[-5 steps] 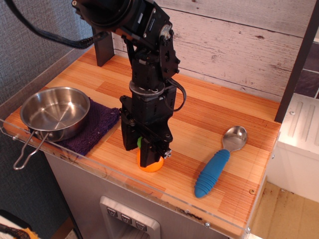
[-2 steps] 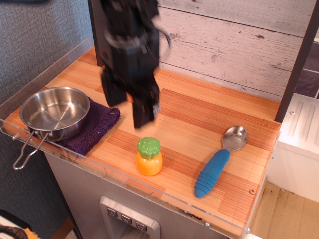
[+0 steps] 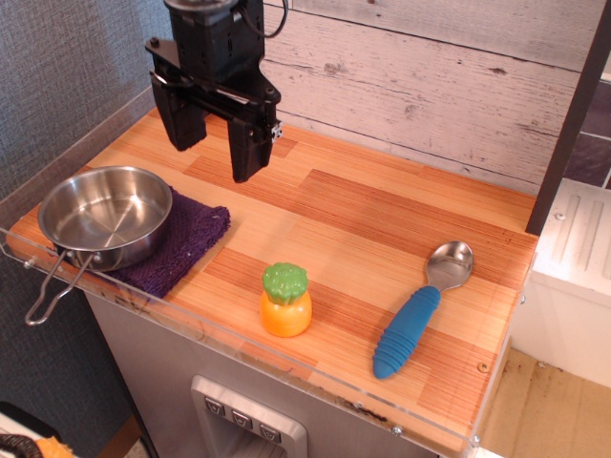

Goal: Put the shaker in between the spoon and pot.

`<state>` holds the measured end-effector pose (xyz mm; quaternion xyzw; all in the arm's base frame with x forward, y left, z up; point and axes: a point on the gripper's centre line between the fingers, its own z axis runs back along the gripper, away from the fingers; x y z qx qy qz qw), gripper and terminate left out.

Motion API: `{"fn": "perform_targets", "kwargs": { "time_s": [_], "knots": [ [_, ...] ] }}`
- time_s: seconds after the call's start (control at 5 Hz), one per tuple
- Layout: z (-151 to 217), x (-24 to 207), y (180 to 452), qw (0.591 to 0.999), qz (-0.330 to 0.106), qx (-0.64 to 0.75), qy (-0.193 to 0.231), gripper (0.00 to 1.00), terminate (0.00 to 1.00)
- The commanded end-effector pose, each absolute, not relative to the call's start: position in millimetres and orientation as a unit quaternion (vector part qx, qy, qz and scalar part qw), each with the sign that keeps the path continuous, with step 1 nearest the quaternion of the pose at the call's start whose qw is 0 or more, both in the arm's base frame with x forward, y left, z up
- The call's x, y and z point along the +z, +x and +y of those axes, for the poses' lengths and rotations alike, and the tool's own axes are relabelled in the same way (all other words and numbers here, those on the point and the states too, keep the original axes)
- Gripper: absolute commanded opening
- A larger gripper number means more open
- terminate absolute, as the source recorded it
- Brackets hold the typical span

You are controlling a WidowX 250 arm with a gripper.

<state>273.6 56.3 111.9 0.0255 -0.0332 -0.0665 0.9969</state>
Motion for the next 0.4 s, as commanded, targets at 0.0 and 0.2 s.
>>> {"fn": "perform_targets", "kwargs": {
  "time_s": [0.0, 0.2],
  "knots": [
    [67.4, 114.6, 269.4, 0.998, -0.041, -0.047, 0.014, 1.0, 0.0],
    [67.4, 114.6, 269.4, 0.998, -0.041, -0.047, 0.014, 1.0, 1.0]
  ]
}}
